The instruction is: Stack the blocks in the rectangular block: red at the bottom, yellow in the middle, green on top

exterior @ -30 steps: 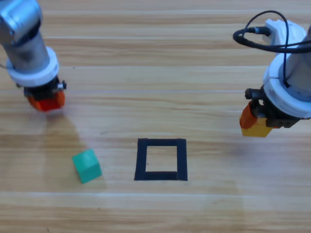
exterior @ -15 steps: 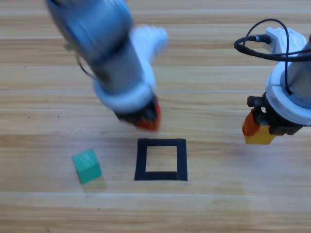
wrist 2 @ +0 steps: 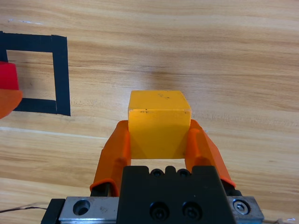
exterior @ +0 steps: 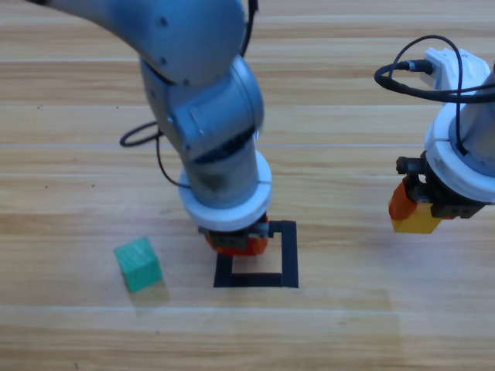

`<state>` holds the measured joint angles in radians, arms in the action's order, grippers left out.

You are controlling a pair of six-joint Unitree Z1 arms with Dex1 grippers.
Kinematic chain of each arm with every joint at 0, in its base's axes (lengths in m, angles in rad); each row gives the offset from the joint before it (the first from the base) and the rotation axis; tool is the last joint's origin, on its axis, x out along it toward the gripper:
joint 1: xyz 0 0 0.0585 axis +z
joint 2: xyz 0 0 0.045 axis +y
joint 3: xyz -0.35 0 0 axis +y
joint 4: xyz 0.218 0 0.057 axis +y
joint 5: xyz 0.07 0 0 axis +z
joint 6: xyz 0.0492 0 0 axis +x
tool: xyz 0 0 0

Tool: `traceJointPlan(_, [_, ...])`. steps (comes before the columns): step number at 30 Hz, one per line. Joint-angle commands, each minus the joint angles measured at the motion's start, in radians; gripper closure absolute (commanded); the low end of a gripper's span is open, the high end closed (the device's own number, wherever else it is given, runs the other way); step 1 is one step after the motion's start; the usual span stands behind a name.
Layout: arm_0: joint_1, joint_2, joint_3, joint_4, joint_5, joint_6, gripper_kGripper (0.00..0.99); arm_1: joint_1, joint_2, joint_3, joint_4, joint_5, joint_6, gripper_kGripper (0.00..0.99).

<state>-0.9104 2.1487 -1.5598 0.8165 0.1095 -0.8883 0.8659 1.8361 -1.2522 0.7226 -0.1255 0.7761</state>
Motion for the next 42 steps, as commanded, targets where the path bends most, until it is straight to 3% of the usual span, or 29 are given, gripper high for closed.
traceJointPlan(1, [-0.038,0.103,-0.054,0.03,0.01,-0.064,0.967,-0.022,-0.057,0.019,0.012,0.003,-0.003,0.924])
traceJointPlan(26, [-0.057,0.163,-0.089,0.03,0.013,-0.081,0.955,-0.024,-0.044,0.017,0.012,0.0,-0.006,0.924])
traceJointPlan(28, [-0.059,0.161,-0.089,0.03,0.015,-0.083,0.832,-0.024,-0.043,0.017,0.012,0.0,-0.006,0.924])
traceJointPlan(29, [-0.062,0.158,-0.094,0.03,0.016,-0.084,0.695,-0.024,-0.043,0.016,0.012,0.0,-0.006,0.924])
traceJointPlan(31, [-0.067,0.146,-0.092,0.032,0.018,-0.092,0.274,-0.024,-0.043,0.016,0.012,0.0,-0.006,0.924])
traceJointPlan(32, [-0.067,0.141,-0.086,0.03,0.018,-0.095,0.136,-0.024,-0.043,0.016,0.012,0.0,-0.006,0.924])
traceJointPlan(33, [-0.067,0.138,-0.083,0.032,0.019,-0.097,0.062,-0.024,-0.041,0.016,0.012,0.0,-0.008,0.924])
traceJointPlan(35, [-0.067,0.131,-0.082,0.033,0.024,-0.093,0.004,-0.024,-0.041,0.017,0.012,0.0,-0.008,0.924])
traceJointPlan(42, [-0.067,0.091,-0.078,0.046,0.039,-0.098,0.0,-0.024,-0.046,0.014,0.014,0.004,-0.005,0.924])
